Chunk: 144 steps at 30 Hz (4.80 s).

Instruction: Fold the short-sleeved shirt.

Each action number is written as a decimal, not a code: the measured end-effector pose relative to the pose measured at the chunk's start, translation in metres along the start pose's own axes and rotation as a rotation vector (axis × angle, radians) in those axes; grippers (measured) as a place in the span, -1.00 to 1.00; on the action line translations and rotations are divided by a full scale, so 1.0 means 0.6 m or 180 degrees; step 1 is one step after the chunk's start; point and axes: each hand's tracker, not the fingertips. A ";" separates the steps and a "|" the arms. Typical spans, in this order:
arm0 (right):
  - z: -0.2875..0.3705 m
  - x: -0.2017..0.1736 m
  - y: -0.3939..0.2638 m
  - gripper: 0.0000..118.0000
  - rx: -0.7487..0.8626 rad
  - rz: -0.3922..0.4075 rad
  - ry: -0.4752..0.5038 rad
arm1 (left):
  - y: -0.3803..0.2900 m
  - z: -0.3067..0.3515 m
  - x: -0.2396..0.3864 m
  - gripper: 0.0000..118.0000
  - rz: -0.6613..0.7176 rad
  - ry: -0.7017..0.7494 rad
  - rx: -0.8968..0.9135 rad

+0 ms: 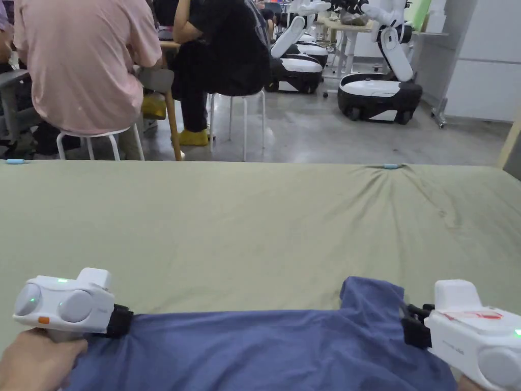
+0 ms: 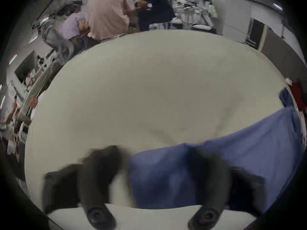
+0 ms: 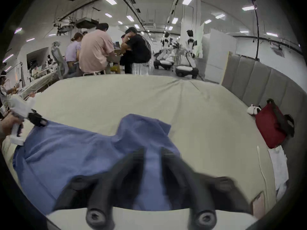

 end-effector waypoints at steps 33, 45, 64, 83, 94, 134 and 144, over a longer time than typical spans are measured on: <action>0.346 -0.083 -0.253 -0.97 -0.0094 0.0108 -0.0016 | -0.352 0.360 0.032 -0.98 0.0493 -0.0219 0.0527; 0.445 -0.268 -0.191 0.98 0.0663 -0.0046 0.0084 | -0.386 0.454 0.126 0.90 0.0301 -0.0056 0.1323; 0.433 -0.378 -0.164 -1.00 0.1238 0.0104 0.0038 | -0.384 0.449 0.077 -1.00 0.0564 0.0048 0.1438; 0.376 -0.389 -0.189 -1.00 0.0925 0.0102 0.0016 | -0.462 0.171 -0.095 -0.27 0.3590 -0.2618 0.0723; 0.372 -0.373 -0.202 -1.00 0.0816 0.0163 -0.0117 | -0.432 0.242 -0.142 -0.86 0.3011 -0.1353 0.1273; 0.380 -0.313 -0.243 -1.00 0.0655 -0.0311 0.0195 | -0.322 0.291 0.246 -1.00 0.1174 -0.1362 0.0539; 0.384 -0.326 -0.242 -1.00 0.0629 -0.0294 0.0177 | -0.345 0.295 0.282 -1.00 0.1161 -0.1545 0.0360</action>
